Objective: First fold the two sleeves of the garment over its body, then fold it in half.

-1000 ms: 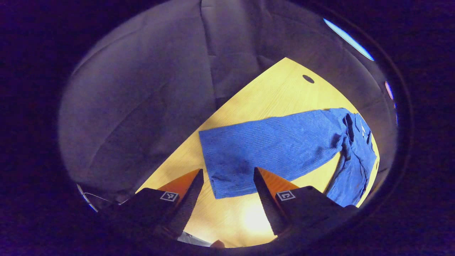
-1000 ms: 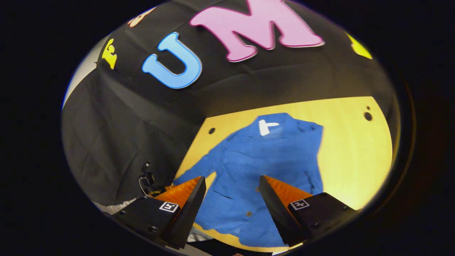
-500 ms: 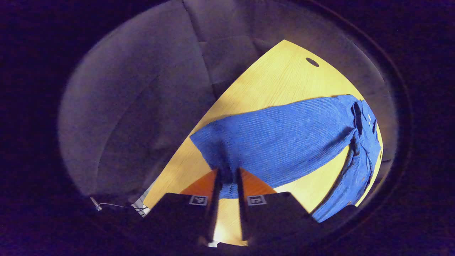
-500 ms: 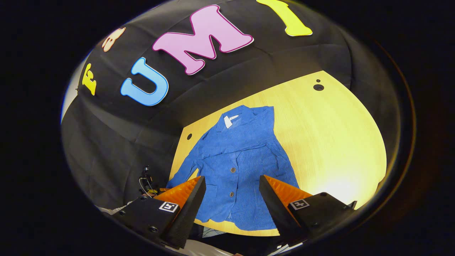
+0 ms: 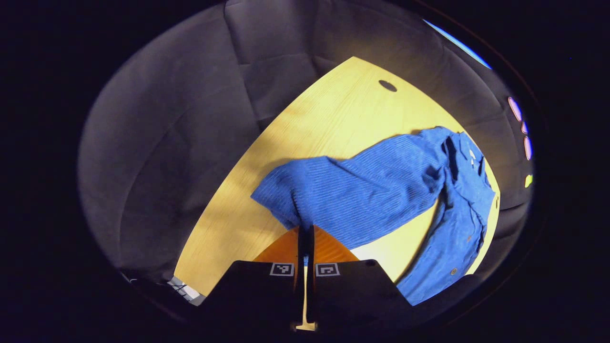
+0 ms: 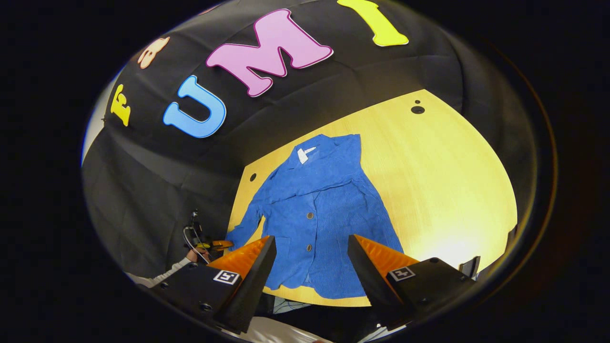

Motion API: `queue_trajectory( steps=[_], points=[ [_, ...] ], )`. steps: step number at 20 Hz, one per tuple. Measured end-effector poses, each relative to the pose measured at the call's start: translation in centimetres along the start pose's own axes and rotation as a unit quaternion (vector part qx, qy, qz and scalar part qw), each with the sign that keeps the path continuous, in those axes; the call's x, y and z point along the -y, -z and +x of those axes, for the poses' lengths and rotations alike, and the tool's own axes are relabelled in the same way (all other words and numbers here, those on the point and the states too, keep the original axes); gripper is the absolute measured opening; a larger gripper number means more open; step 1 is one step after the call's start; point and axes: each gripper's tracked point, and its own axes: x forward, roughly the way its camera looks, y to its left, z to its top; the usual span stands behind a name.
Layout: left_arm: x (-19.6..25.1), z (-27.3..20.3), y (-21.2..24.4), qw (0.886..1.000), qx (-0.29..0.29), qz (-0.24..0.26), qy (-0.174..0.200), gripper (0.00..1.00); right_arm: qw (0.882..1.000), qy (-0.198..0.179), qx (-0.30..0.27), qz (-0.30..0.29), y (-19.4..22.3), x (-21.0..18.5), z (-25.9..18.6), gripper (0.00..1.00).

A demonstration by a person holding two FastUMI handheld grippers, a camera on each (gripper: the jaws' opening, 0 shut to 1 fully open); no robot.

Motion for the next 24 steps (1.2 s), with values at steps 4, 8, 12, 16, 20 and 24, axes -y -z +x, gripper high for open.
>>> queue_trajectory(
  steps=[4, 8, 12, 16, 20, 24],
  points=[
    [4.3, -4.8, -3.3, 0.997, 0.045, 0.061, 0.017, 0.0, 1.0, -0.006, 0.003, 0.018, 0.2, 0.8, -0.5, 0.96],
    [11.4, -10.1, -6.8, 0.984, 0.101, 0.14, 0.04, 0.0, 1.0, -0.009, -0.006, 0.029, 0.6, 1.9, 0.1, 0.96],
    [21.1, -13.6, -8.8, 0.967, 0.134, 0.204, 0.077, 0.0, 0.999, -0.02, -0.007, 0.027, -0.2, 2.0, 0.1, 0.97],
    [32.2, -13.9, -8.6, 0.943, 0.137, 0.284, 0.108, 0.0, 0.999, -0.02, -0.008, 0.028, -0.4, 3.3, -0.5, 0.96],
    [44.0, -11.0, -5.0, 0.917, 0.101, 0.357, 0.149, 0.0, 0.999, -0.004, -0.012, 0.044, 0.1, 6.2, -1.5, 0.97],
    [51.1, -5.4, -0.9, 0.888, 0.051, 0.436, 0.133, 0.0, 0.997, 0.008, -0.021, 0.068, 1.0, 8.8, -2.0, 0.96]
  ],
)
